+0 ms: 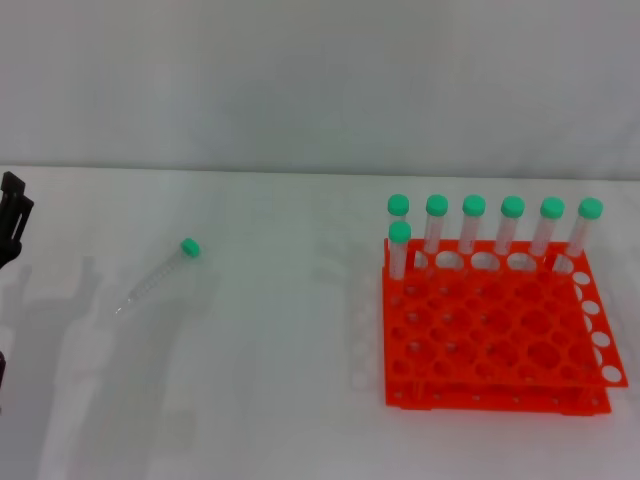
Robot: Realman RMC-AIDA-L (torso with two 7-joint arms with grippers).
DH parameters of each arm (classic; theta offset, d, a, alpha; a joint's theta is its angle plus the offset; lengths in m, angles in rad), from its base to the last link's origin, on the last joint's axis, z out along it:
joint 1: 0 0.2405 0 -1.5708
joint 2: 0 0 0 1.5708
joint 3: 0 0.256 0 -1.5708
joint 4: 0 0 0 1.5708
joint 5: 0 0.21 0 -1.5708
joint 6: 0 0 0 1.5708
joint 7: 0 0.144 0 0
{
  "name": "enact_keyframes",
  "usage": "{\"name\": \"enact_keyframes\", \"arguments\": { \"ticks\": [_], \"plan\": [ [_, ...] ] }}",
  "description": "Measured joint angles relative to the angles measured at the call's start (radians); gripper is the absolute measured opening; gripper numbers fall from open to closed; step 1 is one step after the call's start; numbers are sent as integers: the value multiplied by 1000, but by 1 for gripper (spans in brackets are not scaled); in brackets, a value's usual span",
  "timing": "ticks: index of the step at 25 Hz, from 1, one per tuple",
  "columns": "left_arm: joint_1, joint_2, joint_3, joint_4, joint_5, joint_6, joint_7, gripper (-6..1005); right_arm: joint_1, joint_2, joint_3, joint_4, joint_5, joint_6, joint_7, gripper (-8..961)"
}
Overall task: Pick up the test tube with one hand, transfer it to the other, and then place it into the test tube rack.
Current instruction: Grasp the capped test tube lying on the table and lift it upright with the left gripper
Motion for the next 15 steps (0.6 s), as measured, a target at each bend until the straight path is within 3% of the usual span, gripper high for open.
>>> {"name": "enact_keyframes", "arguments": {
  "ticks": [15],
  "plan": [
    [5, 0, -3, 2, -18, 9, 13, 891, 3, 7, -9, 31, 68, -42, 11, 857]
  ]
}}
